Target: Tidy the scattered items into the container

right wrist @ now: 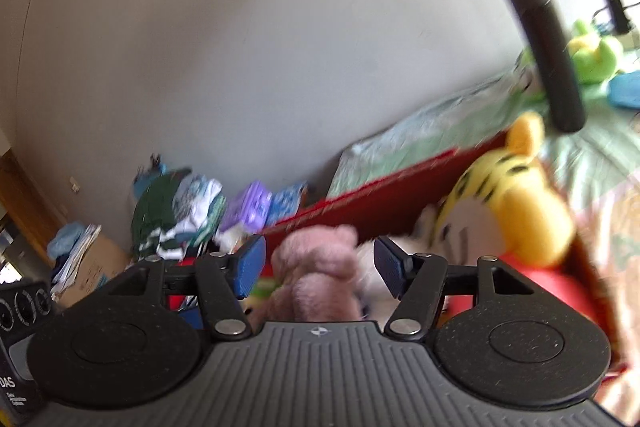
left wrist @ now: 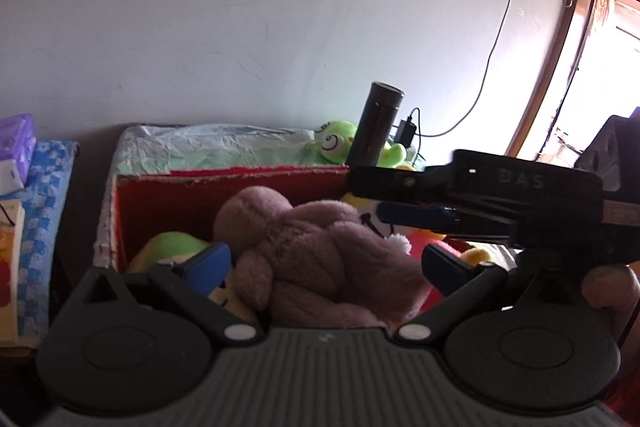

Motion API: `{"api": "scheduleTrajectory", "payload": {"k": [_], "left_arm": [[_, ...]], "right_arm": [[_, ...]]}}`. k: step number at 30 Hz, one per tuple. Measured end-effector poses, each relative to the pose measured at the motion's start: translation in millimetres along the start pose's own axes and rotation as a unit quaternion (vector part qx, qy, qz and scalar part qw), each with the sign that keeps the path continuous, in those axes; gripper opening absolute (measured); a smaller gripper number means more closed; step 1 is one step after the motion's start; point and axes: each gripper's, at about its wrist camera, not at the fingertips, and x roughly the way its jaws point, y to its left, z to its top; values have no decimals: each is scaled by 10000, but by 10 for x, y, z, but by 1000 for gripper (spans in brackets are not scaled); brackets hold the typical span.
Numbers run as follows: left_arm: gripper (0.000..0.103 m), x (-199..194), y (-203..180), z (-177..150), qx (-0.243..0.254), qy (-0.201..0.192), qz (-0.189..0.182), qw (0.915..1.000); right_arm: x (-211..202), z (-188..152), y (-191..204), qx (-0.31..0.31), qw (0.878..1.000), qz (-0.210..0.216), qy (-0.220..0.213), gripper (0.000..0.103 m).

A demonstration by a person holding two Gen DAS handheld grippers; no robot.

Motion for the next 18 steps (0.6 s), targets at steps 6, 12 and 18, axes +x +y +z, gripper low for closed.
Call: {"api": "scheduleTrajectory", "payload": {"k": [6, 12, 18], "left_arm": [[102, -63, -239, 85, -105, 40, 832, 9965], [102, -108, -378, 128, -581, -1, 1757, 9827], [102, 38, -549, 146, -784, 433, 2732, 9578]], "right_arm": [[-312, 28, -71, -83, 9997, -189, -88, 63], [-443, 3, -162, -230, 9990, -367, 63, 63], [-620, 5, -291, -277, 9988, -317, 267, 62]]}}
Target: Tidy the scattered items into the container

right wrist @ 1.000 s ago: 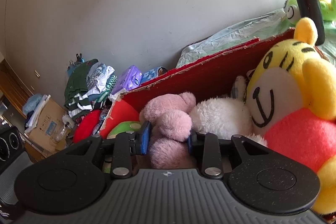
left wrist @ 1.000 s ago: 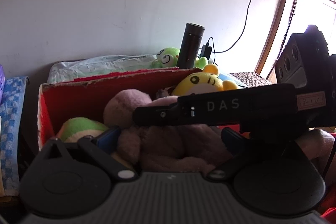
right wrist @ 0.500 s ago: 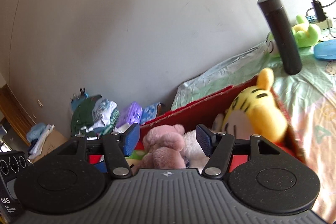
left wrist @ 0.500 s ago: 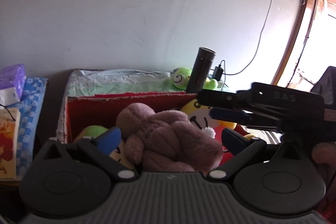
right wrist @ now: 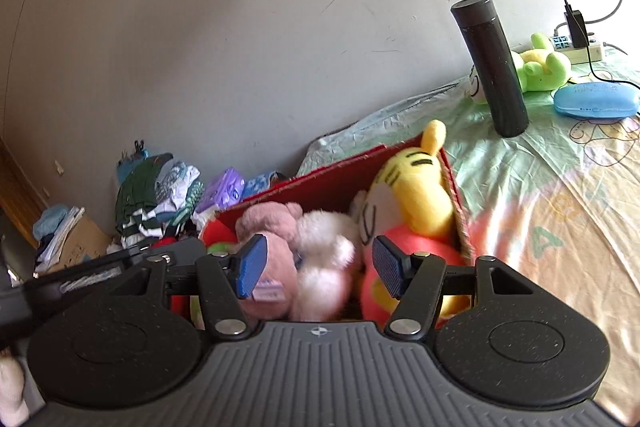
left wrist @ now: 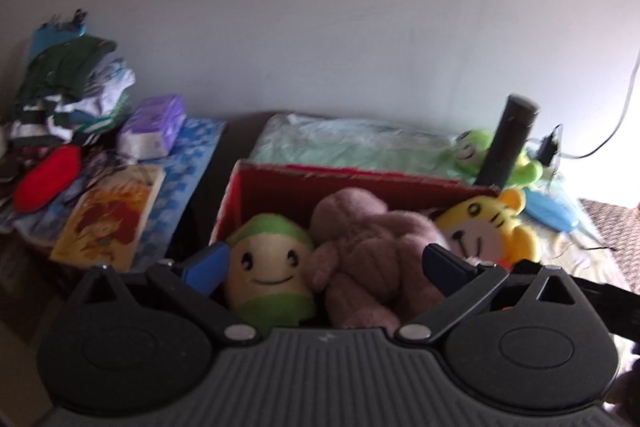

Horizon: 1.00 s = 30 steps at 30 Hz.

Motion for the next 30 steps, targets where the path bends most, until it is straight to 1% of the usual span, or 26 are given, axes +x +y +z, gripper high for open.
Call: {"api": "scheduleTrajectory", "payload": {"k": [2, 4, 7, 9, 11, 13, 16, 18, 23, 25, 28, 30], "left_arm": [[102, 26, -91, -11, -6, 266, 288, 9992], [102, 4, -214, -36, 66, 404, 730, 9965], [102, -49, -429, -54, 261, 521, 1191, 9912], [102, -94, -585, -68, 370, 537, 1407, 9879], [102, -129, -709, -100, 372, 511, 1570, 9856], [102, -147, -787, -147, 297, 508, 1611, 9852], [102, -208, -873, -232, 153, 487, 1615, 9856], [102, -225, -934, -274, 109, 543, 1736, 9833], [102, -324, -1029, -353, 1, 670, 1852, 9804], [102, -328, -1040, -397, 2, 785, 1850, 9796], [102, -291, -1026, -422, 1, 1025, 1749, 9792], [102, -273, -1023, -428, 63, 1092, 1693, 9795]], "right_arm": [[-84, -3, -21, -103, 9999, 27, 8, 62], [-166, -3, -48, -224, 9997, 9, 24, 63], [-269, 4, -134, -259, 9996, 6, 104, 63], [-325, 8, -218, -250, 9996, 20, 164, 63], [-370, 7, -275, -284, 9993, -25, 223, 63], [-423, -6, -321, -336, 9991, -96, 256, 64], [-488, -34, -381, -439, 9985, -88, 302, 64], [-500, -51, -416, -506, 9980, -96, 366, 65], [-506, -100, -434, -595, 9963, -160, 603, 72], [-512, -143, -425, -652, 9957, -176, 627, 74], [-496, -189, -388, -728, 9941, -305, 746, 75], [-490, -205, -355, -783, 9930, -421, 779, 75]]}}
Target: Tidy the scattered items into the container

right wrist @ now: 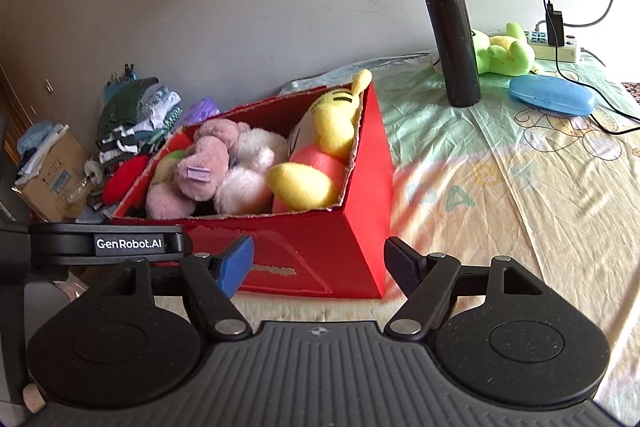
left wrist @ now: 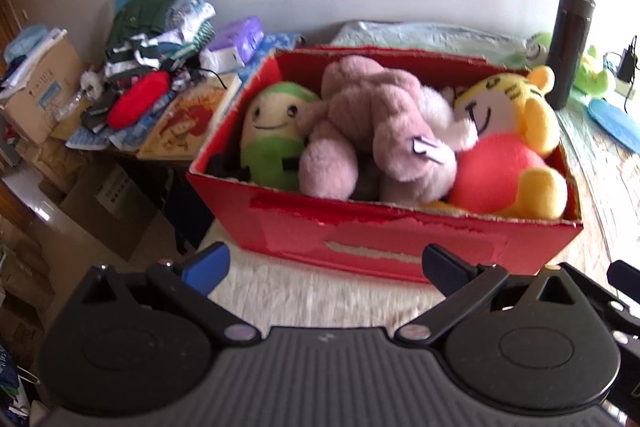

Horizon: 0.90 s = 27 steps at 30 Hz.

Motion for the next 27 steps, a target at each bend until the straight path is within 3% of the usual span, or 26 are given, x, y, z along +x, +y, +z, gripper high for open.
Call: {"api": "scheduleTrajectory", "payload": {"k": [10, 16, 23, 27], "left_arm": [[102, 85, 306, 95, 342, 100, -393, 9986], [102, 243, 530, 173, 274, 310, -410, 9983], [102, 315, 655, 154, 485, 353, -743, 9954], [102, 380, 678, 143, 531, 426, -798, 9945]], "right_arm": [[75, -8, 301, 268, 9949, -976, -28, 88], [207, -32, 600, 287, 9912, -1289, 112, 90], [261, -44, 777, 527, 9883, -1414, 197, 90], [279, -59, 828, 581, 9821, -1781, 200, 90]]}}
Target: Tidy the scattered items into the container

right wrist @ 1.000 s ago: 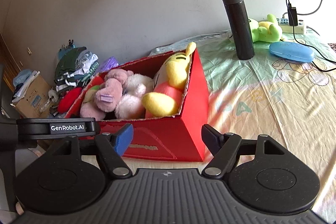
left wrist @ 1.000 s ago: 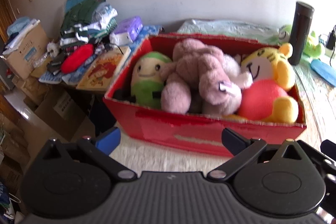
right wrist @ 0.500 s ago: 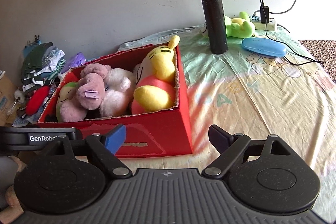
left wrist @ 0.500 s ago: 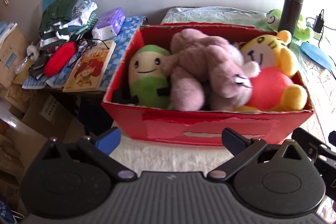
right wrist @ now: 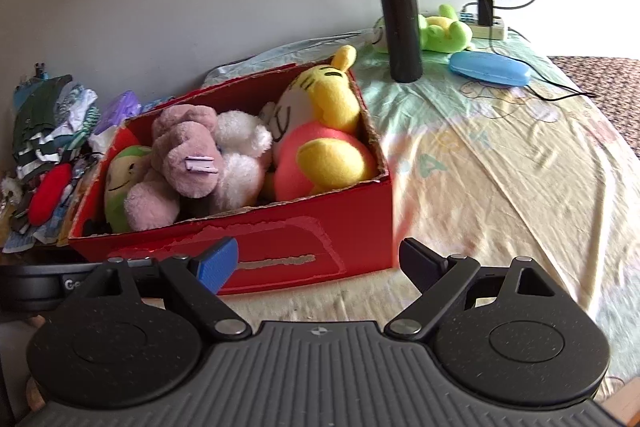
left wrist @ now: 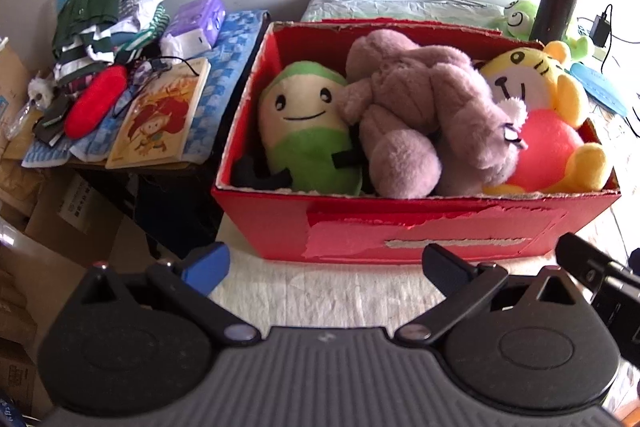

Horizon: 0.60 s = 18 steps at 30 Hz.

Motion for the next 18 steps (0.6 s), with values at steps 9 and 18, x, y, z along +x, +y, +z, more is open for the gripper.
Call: {"api": "scheduleTrajectory", "payload": {"k": [9, 18], "left_arm": [[102, 104, -23, 23, 82, 28, -47, 10000], [102, 152, -88, 62, 5, 76, -46, 10000]], "right_arm": [[100, -18, 41, -82, 9993, -269, 229, 90], [109, 77, -14, -218, 9995, -210, 120, 90]]}}
